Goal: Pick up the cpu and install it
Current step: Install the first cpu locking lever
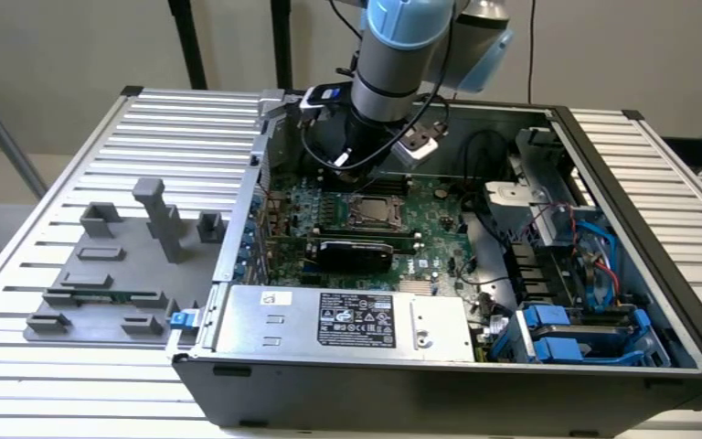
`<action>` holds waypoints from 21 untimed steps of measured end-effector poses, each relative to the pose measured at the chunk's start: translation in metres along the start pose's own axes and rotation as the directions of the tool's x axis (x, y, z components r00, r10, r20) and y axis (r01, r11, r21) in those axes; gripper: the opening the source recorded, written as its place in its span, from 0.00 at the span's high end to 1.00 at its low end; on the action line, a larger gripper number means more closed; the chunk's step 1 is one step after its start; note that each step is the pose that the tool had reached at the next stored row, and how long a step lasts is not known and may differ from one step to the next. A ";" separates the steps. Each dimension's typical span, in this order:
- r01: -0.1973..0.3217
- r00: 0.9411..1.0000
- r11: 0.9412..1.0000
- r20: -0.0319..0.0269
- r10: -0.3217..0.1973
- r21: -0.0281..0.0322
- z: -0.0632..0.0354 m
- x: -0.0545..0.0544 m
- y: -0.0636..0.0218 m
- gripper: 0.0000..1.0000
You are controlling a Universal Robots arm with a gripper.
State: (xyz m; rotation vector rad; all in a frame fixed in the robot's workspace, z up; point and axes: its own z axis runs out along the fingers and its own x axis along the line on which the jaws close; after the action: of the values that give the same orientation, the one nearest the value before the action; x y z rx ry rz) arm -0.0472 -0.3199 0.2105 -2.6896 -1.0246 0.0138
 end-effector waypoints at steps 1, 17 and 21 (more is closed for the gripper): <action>0.000 1.000 1.000 0.000 0.000 0.000 0.0005 0.001 -0.0005 0.89; -0.001 1.000 1.000 0.008 0.002 -0.011 0.0050 0.006 0.0050 0.89; -0.002 1.000 1.000 0.010 0.002 -0.012 0.0061 0.010 0.0082 0.89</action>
State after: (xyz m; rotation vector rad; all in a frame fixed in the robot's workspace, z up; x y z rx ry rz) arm -0.0353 -0.3181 0.2034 -2.7041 -1.0286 0.0210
